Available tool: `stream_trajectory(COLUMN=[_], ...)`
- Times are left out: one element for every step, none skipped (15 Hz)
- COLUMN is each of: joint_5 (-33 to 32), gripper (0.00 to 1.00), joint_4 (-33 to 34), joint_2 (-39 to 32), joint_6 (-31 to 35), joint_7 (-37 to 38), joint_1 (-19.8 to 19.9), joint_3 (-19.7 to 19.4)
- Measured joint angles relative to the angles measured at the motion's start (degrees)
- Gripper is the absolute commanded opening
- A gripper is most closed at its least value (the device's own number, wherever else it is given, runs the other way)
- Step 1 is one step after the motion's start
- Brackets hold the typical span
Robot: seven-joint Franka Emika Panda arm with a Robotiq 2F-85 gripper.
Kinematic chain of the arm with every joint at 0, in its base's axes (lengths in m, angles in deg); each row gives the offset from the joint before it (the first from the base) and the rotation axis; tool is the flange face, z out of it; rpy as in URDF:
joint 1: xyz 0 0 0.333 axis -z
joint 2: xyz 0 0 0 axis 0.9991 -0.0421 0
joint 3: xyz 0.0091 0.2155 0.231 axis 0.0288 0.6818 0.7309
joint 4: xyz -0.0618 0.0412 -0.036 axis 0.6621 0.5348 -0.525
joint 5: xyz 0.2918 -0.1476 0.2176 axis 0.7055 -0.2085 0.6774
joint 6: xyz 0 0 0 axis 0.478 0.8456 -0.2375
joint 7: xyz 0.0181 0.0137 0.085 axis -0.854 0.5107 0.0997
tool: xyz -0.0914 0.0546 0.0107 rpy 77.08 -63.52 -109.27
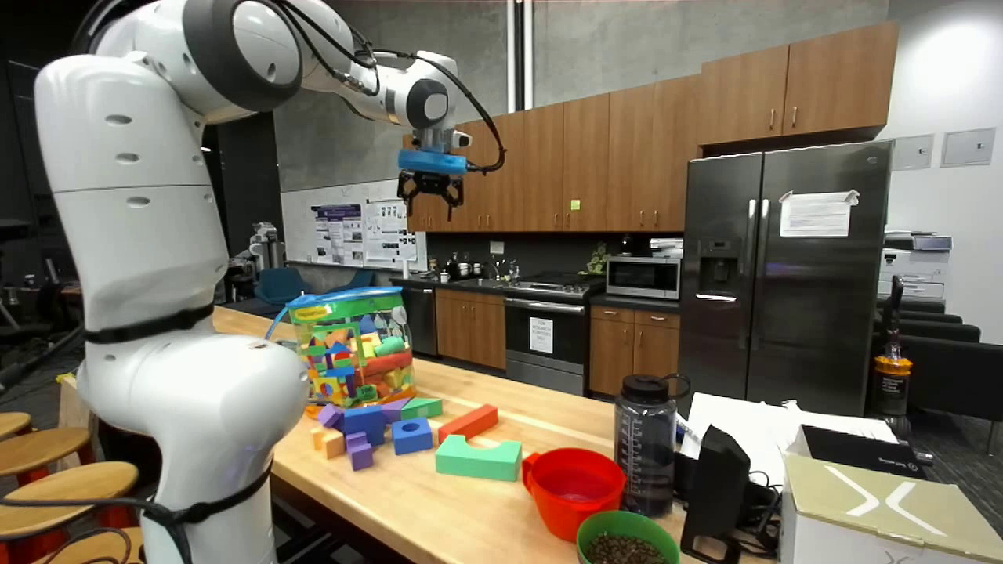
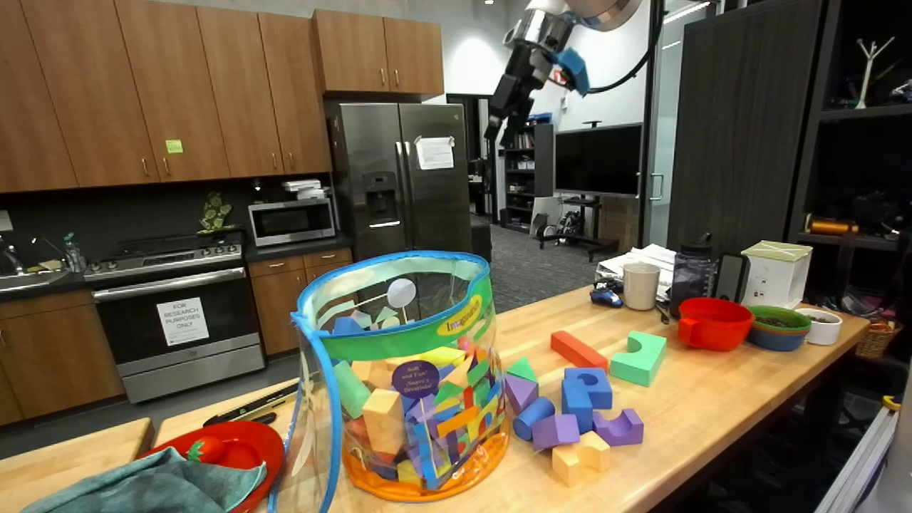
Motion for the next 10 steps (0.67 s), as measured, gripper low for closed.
stream_trajectory(joint_5=[2.38, 4.42, 5.99, 6.93, 7.35, 7.44, 7.44, 7.44, 7.42, 7.22], gripper=[1.0, 1.0, 1.0, 1.0, 1.0, 1.0, 1.0, 1.0, 1.0, 1.0], joint_4=[-0.4, -1.01, -1.79, -2.54, -3.22, -3.75, -4.14, -4.38, -4.48, -4.56], joint_2=[-0.89, -1.67, -2.38, -3.04, -3.67, -4.28, -4.85, -5.36, -5.84, -6.22], joint_6=[0.09, 0.12, 0.17, 0.24, 0.32, 0.42, 0.56, 0.76, 1.07, 1.41], joint_7=[-1.12, -2.2, -3.22, -4.14, -4.89, -5.59, -6.25, -6.83, -7.53, -8.25], joint_1=[-0.76, -1.43, -2.0, -2.4, -2.64, -2.7, -2.7, -2.7, -2.68, -2.65], joint_3=[1.27, 2.51, 3.69, 4.69, 5.62, 6.41, 7.0, 7.39, 7.63, 7.75])
